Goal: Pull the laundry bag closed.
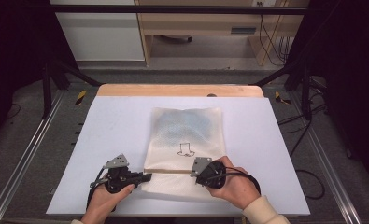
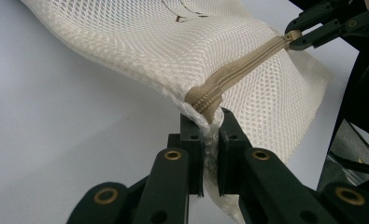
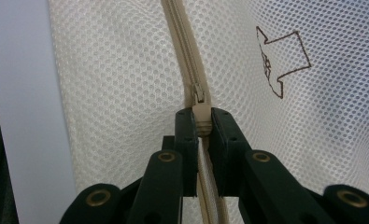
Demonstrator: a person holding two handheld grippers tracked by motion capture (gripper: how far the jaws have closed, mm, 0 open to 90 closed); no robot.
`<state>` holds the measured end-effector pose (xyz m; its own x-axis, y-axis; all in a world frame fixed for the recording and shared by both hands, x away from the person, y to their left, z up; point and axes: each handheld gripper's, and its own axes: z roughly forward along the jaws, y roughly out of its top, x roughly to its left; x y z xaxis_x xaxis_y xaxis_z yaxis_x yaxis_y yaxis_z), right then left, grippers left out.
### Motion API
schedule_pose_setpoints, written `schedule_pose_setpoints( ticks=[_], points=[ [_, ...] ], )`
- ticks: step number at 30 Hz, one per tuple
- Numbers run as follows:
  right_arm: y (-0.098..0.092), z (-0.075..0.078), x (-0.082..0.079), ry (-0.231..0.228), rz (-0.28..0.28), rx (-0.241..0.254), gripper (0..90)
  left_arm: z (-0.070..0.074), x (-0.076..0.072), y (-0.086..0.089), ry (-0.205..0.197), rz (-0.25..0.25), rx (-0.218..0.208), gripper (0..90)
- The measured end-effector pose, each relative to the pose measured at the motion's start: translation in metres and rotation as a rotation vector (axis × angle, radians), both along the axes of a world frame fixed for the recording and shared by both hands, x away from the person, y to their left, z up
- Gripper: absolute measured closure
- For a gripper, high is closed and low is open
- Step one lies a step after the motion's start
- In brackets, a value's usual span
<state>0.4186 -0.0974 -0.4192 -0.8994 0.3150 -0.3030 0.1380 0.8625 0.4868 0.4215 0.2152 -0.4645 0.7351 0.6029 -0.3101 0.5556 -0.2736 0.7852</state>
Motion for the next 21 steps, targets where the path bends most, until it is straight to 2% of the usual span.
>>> schedule_pose_setpoints(
  ticks=[13,21],
  points=[
    [-0.012,0.0,-0.001,0.005,-0.013,-0.004,82.0,0.0,0.0,0.0,0.0,-0.004,0.0,83.5],
    [-0.018,0.0,-0.002,0.012,-0.02,-0.025,82.0,0.0,0.0,0.0,0.001,-0.003,0.003,83.5]
  ],
)
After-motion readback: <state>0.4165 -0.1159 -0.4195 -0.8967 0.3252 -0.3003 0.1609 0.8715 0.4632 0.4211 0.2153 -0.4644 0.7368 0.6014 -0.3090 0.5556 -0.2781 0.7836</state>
